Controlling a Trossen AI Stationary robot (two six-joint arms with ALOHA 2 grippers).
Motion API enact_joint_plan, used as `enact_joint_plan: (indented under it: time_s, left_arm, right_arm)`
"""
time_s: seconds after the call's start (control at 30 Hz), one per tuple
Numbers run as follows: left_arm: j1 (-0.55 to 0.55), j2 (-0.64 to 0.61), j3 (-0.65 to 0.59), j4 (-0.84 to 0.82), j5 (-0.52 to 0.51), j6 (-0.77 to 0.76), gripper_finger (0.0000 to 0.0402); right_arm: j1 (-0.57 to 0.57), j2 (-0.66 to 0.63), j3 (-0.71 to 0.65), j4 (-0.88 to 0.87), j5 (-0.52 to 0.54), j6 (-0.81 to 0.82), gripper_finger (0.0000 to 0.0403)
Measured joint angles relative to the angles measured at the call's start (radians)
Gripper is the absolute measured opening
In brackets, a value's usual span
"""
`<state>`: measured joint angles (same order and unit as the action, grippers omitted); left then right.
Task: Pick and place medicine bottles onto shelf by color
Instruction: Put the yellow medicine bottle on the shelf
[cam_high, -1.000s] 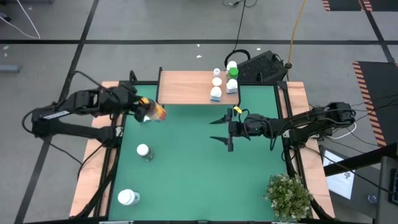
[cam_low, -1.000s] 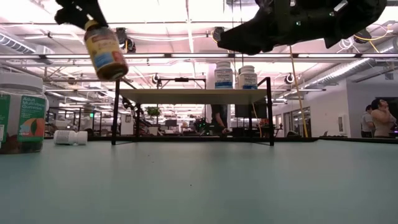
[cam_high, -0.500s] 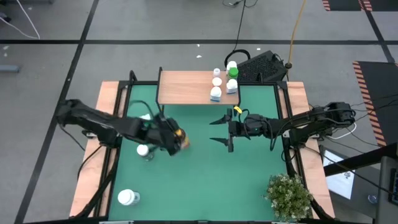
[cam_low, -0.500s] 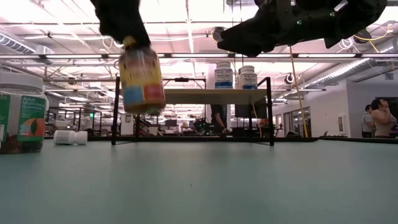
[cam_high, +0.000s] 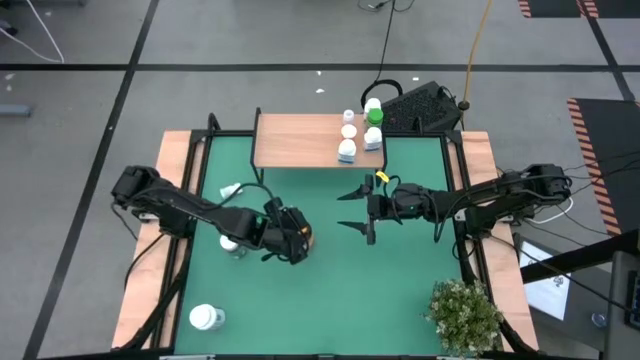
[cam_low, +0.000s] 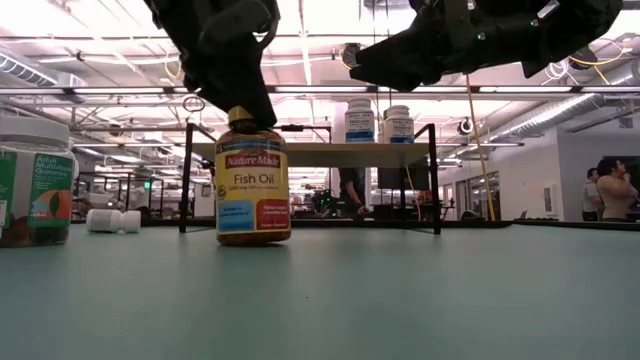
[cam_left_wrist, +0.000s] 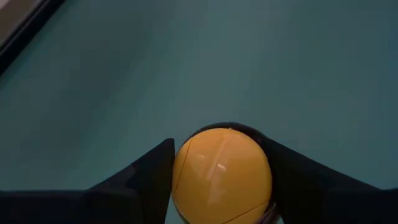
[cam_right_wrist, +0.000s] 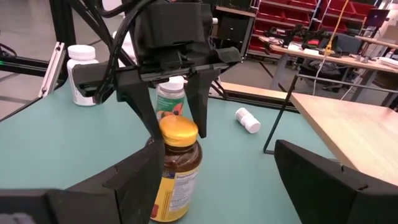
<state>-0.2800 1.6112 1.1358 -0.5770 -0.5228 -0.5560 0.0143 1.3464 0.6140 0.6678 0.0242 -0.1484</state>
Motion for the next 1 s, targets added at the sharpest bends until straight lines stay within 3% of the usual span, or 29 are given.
enact_joint_plan:
  time_s: [0.5, 0.77, 1.0]
  left_arm:
    - [-0.004, -0.048, 0.001, 0.009, 0.034, 0.112, 0.0364]
    - [-0.048, -0.207, 0.003, -0.033, -0.059, 0.098, 0.0378]
    - [-0.135, -0.218, -0.093, -0.018, -0.178, -0.003, 0.0378]
  right_arm:
    - [0.0, 0.0, 0.0, 0.006, -0.019, 0.036, 0.0299]
    - [0.033, 0.037, 0.053, -0.01, -0.081, 0.11, 0.0299]
    - [0.091, 0.183, 0.155, -0.029, -0.078, 0.155, 0.0299]
